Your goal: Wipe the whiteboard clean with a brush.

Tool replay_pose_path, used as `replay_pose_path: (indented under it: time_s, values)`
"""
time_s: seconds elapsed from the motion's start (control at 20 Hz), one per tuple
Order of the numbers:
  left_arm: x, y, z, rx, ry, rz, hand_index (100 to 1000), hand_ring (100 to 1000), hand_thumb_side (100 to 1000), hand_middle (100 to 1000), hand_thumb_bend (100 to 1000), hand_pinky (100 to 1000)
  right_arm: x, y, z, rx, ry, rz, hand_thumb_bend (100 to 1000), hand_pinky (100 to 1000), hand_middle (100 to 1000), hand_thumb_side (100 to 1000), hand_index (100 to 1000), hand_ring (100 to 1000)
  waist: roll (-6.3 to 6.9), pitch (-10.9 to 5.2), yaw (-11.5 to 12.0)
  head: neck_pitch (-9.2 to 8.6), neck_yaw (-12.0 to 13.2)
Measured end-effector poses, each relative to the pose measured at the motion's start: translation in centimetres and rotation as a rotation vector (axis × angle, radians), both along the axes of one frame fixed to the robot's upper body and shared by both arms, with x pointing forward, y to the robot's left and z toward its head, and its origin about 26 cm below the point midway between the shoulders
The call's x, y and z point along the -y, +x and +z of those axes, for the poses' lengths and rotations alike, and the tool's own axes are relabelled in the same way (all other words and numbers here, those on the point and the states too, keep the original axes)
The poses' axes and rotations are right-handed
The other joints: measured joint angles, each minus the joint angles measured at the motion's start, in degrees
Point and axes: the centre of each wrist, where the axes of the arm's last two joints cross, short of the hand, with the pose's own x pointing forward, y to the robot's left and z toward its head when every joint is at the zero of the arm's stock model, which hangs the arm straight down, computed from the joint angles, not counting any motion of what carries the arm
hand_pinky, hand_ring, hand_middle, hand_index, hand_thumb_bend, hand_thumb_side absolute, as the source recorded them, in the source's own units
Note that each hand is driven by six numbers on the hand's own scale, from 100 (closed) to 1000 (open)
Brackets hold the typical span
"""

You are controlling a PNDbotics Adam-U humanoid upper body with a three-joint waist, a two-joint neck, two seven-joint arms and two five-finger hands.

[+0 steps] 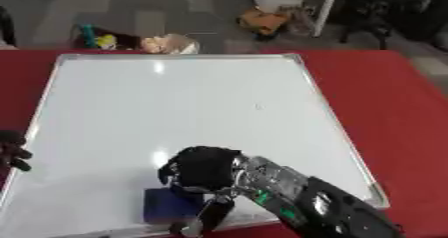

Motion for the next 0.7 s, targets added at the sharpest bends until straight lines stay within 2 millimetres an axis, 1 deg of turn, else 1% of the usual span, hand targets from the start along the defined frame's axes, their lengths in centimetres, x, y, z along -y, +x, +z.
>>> replay_pose_path:
  time_s: [0.1, 0.15, 0.2, 0.25, 0.3, 0.35, 0.45, 0.5, 0.7]
  values:
    - [0.00, 0.00, 0.00, 0.000, 0.000, 0.000, 655, 539, 918, 560, 695, 477, 0.00, 0.00, 0.00, 0.000, -0.001, -0.001, 235, 700, 625, 547, 298, 642, -0.06, 0.00, -0.03, 0.00, 0.00]
    - [0.00, 0.00, 0.00, 0.000, 0.000, 0.000, 655, 539, 918, 560, 695, 477, 0.00, 0.00, 0.00, 0.000, -0.001, -0.002, 228, 699, 614, 510, 297, 632, -0.07, 0.00, -0.05, 0.00, 0.00]
    - [0.00, 0.00, 0.00, 0.000, 0.000, 0.000, 655, 539, 919, 560, 695, 477, 0.00, -0.01, 0.00, -0.001, -0.002, -0.003, 226, 698, 612, 499, 297, 630, -0.07, 0.00, -0.06, 0.00, 0.00]
    - [0.00, 0.00, 0.00, 0.000, 0.000, 0.000, 655, 539, 919, 560, 695, 477, 0.00, -0.01, 0.00, -0.002, -0.004, -0.005, 212, 696, 596, 427, 296, 617, -0.07, 0.00, -0.06, 0.00, 0.00]
    - [0.00, 0.00, 0.00, 0.000, 0.000, 0.000, 655, 539, 919, 560, 695, 477, 0.00, -0.02, 0.01, -0.002, -0.004, -0.007, 212, 696, 596, 427, 296, 617, -0.08, 0.00, -0.07, 0.00, 0.00]
    - [0.00, 0.00, -0.01, 0.000, 0.000, 0.000, 655, 539, 918, 560, 695, 477, -0.01, -0.03, 0.04, -0.002, -0.005, -0.008, 192, 689, 577, 367, 295, 600, -0.08, 0.00, -0.08, 0.00, 0.00]
    - [0.00, 0.00, -0.01, -0.001, 0.001, 0.000, 655, 539, 918, 560, 695, 477, -0.02, -0.05, 0.05, -0.005, -0.008, -0.014, 191, 688, 575, 362, 295, 598, -0.08, 0.00, -0.11, 0.00, 0.00]
    - [0.00, 0.01, -0.02, -0.001, 0.001, 0.000, 655, 539, 918, 560, 695, 477, -0.02, -0.06, 0.06, -0.005, -0.009, -0.015, 180, 678, 556, 314, 293, 582, -0.09, 0.00, -0.12, 0.00, 0.00]
    - [-0.02, 0.01, -0.06, -0.002, 0.002, 0.001, 655, 540, 918, 560, 695, 477, -0.07, -0.15, 0.25, -0.005, -0.009, -0.021, 162, 670, 531, 270, 288, 561, -0.09, 0.00, -0.21, 0.00, 0.00]
